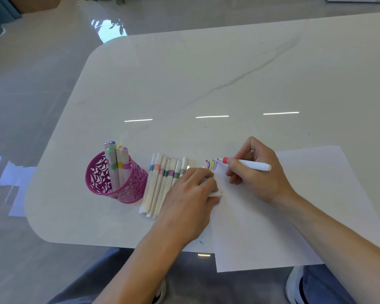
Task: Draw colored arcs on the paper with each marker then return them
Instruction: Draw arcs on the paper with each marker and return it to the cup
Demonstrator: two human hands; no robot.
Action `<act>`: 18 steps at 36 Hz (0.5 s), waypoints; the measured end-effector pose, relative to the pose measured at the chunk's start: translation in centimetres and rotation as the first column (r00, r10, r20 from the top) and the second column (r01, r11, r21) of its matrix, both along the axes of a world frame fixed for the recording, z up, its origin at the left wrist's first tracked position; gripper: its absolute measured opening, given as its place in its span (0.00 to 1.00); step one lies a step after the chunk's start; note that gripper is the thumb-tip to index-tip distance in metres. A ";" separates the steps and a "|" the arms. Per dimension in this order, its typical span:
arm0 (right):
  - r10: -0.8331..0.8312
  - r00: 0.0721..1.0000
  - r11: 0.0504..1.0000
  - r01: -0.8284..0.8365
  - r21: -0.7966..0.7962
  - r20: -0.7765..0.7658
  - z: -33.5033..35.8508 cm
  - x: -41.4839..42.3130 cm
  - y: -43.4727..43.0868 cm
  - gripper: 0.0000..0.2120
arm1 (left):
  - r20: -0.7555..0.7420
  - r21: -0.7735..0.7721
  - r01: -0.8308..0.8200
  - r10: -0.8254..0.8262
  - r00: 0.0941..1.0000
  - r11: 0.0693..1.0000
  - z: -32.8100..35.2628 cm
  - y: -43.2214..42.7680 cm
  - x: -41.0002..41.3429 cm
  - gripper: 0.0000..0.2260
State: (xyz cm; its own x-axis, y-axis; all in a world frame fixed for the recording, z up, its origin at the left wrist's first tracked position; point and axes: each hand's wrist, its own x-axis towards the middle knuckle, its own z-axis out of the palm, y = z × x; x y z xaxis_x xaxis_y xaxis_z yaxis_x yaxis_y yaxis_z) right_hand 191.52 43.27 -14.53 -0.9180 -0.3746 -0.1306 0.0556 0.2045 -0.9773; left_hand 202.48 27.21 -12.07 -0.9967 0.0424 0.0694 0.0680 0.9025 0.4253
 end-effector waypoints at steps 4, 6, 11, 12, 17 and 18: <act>0.014 1.000 1.000 -0.014 0.010 -0.007 -0.1 0.0 0.1 0.12 | 0.007 0.008 -0.008 0.008 1.000 1.000 0.1 -0.1 0.0 0.05; 0.016 1.000 1.000 -0.016 0.019 -0.008 -0.1 0.1 0.1 0.12 | 0.008 0.015 -0.013 0.013 1.000 1.000 0.1 -0.1 -0.1 0.05; 0.030 0.999 0.998 -0.029 0.047 -0.020 -0.2 0.1 0.0 0.13 | 0.012 0.017 -0.018 0.018 1.000 1.000 0.0 -0.1 -0.2 0.05; 0.034 0.999 0.998 -0.033 0.052 -0.020 -0.2 0.1 0.0 0.13 | 0.012 0.015 -0.017 0.017 1.000 1.000 0.0 -0.1 -0.2 0.05; 0.049 0.999 0.996 -0.046 0.082 -0.025 0.0 0.1 0.0 0.13 | 0.015 0.001 -0.013 0.013 1.000 1.000 0.1 -0.1 -0.3 0.05; 0.048 0.999 0.995 -0.046 0.086 -0.024 0.0 0.1 0.0 0.13 | 0.015 -0.001 -0.012 0.012 1.000 1.000 0.1 -0.1 -0.3 0.05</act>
